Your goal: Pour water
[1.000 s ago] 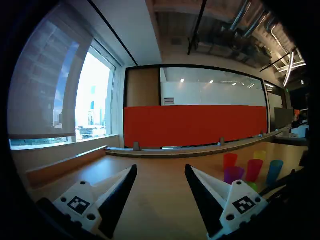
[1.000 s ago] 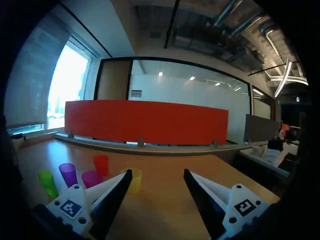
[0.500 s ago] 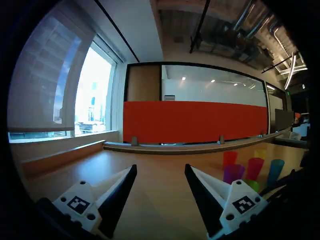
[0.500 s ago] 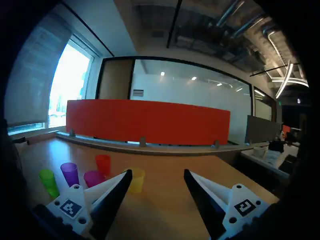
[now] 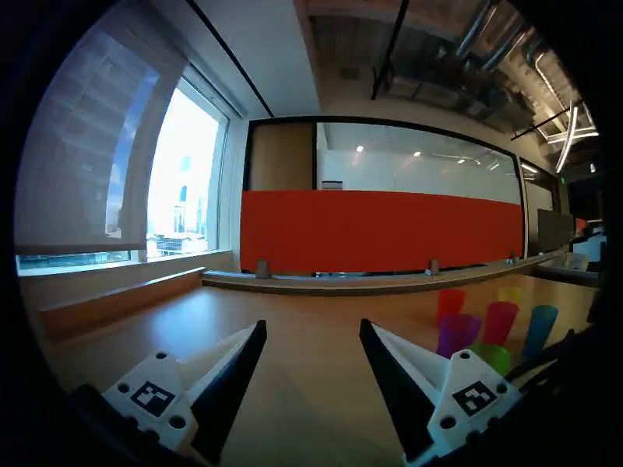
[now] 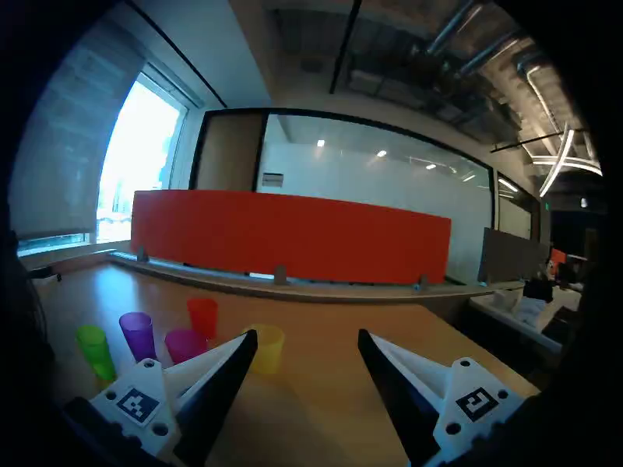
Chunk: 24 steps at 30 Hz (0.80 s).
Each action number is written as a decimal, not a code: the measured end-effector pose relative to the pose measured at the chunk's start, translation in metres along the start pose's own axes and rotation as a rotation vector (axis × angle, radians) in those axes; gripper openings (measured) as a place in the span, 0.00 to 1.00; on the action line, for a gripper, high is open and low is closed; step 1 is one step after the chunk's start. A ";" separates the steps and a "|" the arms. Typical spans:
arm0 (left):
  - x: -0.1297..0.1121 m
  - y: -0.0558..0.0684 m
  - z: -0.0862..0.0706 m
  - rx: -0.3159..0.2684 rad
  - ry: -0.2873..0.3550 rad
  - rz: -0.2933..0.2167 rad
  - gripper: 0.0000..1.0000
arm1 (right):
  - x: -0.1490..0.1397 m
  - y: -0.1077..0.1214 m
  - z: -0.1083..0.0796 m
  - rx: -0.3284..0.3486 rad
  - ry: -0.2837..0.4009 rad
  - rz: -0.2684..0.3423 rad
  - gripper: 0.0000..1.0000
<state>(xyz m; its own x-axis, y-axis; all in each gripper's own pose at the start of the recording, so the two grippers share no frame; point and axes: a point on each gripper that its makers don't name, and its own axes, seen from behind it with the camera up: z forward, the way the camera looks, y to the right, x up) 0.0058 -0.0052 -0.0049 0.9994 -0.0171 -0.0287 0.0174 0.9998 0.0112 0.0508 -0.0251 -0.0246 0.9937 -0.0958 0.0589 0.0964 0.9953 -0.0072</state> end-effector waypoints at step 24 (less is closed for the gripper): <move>-0.007 0.006 0.004 -0.014 -0.027 0.016 0.88 | 0.001 0.005 0.000 -0.005 0.007 0.012 1.00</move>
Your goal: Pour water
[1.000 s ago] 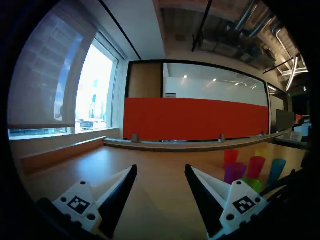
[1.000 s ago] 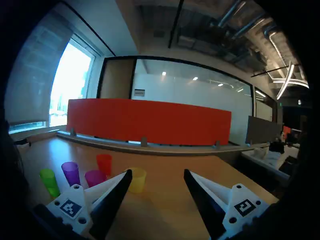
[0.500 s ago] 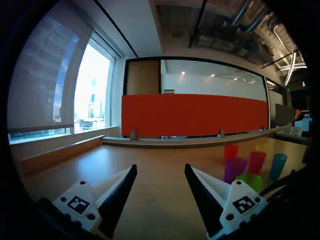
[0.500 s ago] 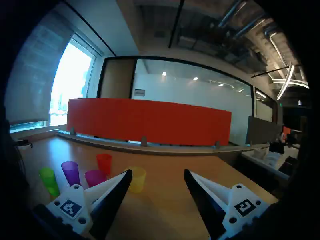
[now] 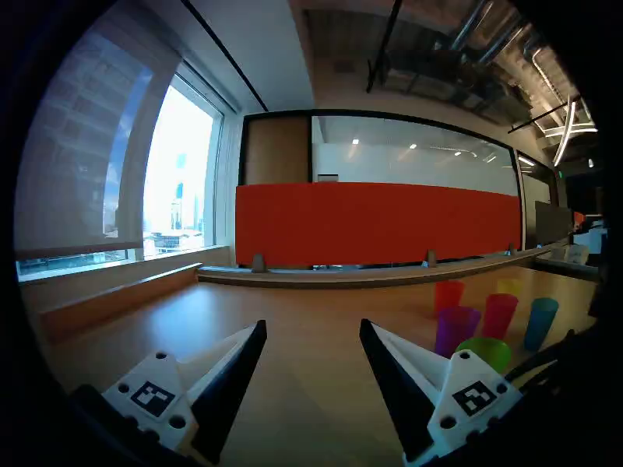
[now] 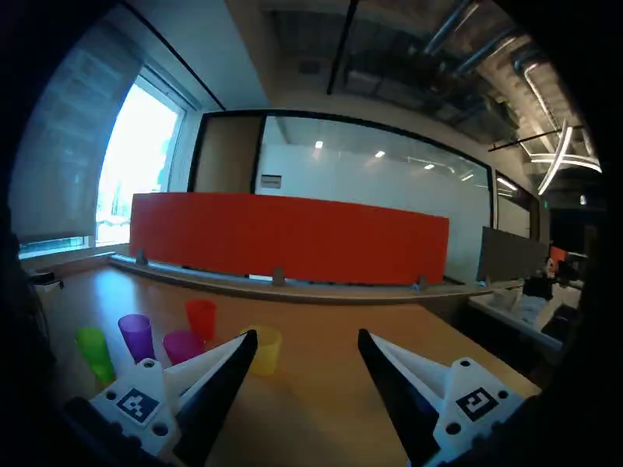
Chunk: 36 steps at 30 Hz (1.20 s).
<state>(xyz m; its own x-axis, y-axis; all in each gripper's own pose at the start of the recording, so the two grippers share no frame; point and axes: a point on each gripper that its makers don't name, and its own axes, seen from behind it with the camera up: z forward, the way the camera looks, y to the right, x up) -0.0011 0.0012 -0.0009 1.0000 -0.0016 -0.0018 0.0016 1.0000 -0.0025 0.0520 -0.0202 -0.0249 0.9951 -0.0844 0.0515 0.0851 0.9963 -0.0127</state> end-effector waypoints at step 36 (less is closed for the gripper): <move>-0.002 0.002 0.001 0.001 -0.003 0.001 0.89 | -0.015 0.005 0.005 0.011 0.106 0.009 1.00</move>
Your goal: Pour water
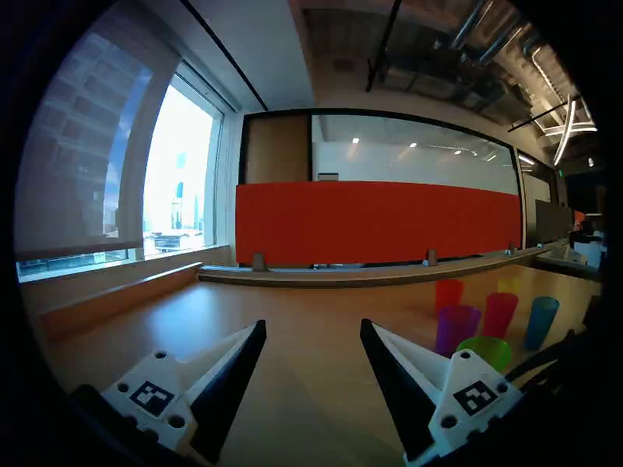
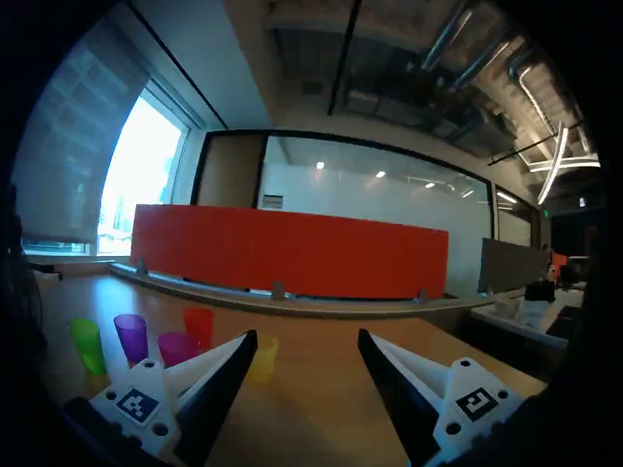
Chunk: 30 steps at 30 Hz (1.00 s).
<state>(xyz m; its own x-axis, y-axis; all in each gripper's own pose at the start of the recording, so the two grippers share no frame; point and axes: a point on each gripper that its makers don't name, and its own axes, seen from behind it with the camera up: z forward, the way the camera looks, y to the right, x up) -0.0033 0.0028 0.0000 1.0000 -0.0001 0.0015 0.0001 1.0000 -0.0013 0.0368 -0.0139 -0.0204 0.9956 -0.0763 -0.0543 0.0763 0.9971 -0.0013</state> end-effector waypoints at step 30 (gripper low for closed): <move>0.000 0.000 0.000 0.000 0.000 0.000 0.89 | -0.038 0.016 0.018 -0.032 -0.044 0.080 1.00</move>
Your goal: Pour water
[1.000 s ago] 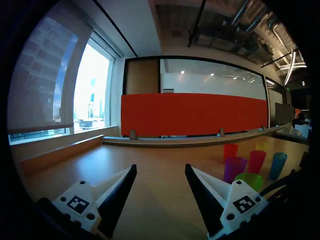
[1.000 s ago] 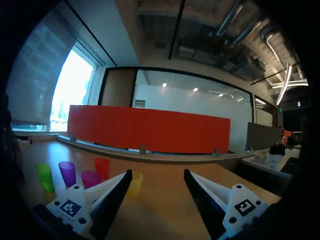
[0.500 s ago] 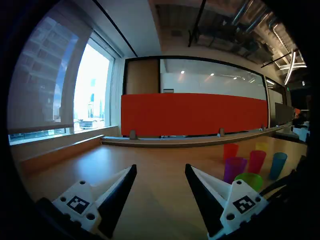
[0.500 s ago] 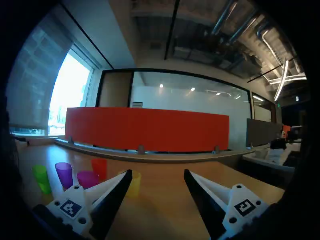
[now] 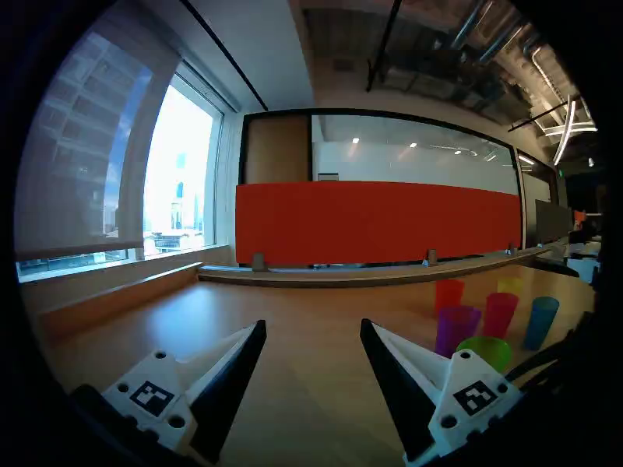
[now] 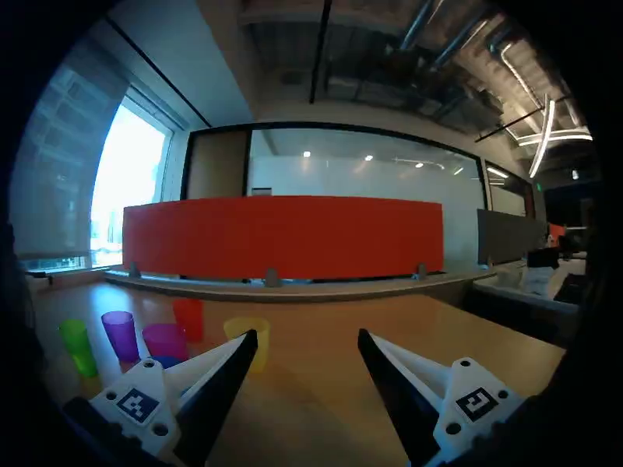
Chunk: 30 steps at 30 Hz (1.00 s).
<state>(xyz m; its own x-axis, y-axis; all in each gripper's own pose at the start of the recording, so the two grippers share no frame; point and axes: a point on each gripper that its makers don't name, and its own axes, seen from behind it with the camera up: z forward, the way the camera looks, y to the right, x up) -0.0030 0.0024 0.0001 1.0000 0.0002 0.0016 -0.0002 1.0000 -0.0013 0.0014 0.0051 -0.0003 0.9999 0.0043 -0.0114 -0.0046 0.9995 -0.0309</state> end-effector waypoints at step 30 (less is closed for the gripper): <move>0.000 0.000 0.000 0.000 0.000 0.000 0.89 | -0.003 0.000 0.000 0.010 -0.011 -0.001 1.00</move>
<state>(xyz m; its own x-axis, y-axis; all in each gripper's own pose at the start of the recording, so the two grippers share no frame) -0.0032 0.0019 0.0001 1.0000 -0.0001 0.0016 0.0001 1.0000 -0.0013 -0.0019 0.0053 -0.0007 1.0000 0.0040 -0.0001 -0.0040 0.9998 -0.0212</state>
